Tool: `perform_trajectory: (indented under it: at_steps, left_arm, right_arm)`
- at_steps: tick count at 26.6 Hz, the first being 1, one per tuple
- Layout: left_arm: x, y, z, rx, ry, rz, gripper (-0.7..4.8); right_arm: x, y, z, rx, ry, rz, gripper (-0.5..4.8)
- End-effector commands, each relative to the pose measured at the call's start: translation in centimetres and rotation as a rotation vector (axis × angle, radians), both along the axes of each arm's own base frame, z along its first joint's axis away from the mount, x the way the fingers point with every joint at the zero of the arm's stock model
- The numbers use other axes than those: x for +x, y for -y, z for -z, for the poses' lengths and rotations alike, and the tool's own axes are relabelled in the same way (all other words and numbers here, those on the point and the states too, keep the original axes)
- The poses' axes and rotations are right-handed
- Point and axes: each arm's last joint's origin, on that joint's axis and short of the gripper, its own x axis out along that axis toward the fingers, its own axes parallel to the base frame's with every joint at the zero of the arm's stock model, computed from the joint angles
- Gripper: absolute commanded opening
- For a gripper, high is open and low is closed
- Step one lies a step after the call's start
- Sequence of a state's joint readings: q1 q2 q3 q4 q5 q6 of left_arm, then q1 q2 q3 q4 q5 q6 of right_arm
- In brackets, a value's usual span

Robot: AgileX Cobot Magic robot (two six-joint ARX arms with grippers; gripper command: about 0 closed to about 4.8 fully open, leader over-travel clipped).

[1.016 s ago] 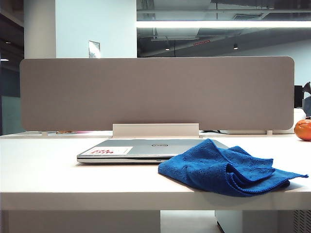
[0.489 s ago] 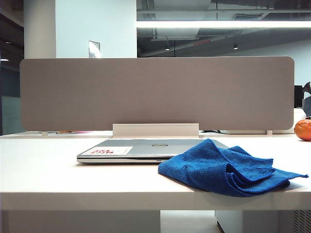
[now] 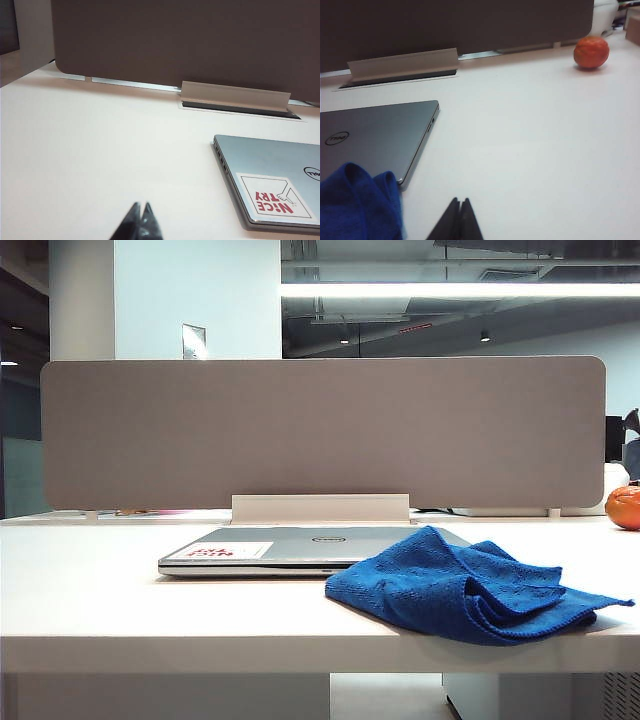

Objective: Pick up the blue rag and put it over the laptop.

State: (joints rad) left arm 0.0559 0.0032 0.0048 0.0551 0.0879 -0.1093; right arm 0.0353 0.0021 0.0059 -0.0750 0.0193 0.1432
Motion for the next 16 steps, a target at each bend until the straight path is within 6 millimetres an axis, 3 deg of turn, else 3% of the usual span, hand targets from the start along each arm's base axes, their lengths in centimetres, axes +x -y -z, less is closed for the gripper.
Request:
perform_trajectory:
  at_steps: [1, 7, 16]
  left_arm:
    - [-0.02, 0.01, -0.14, -0.003, 0.007, 0.005, -0.06]
    - [-0.03, 0.23, 0.41, -0.025, -0.058, 0.083, -0.06]
    - [-0.28, 0.64, -0.09, -0.115, -0.091, 0.222, -0.06]
  right_arm:
    - [-0.01, -0.13, 0.42, 0.055, -0.032, -0.040, -0.05]
    - [-0.14, -0.46, 1.02, 0.085, -0.104, -0.149, -0.05]
    - [-0.14, -0.46, 1.01, 0.085, -0.103, -0.151, -0.05]
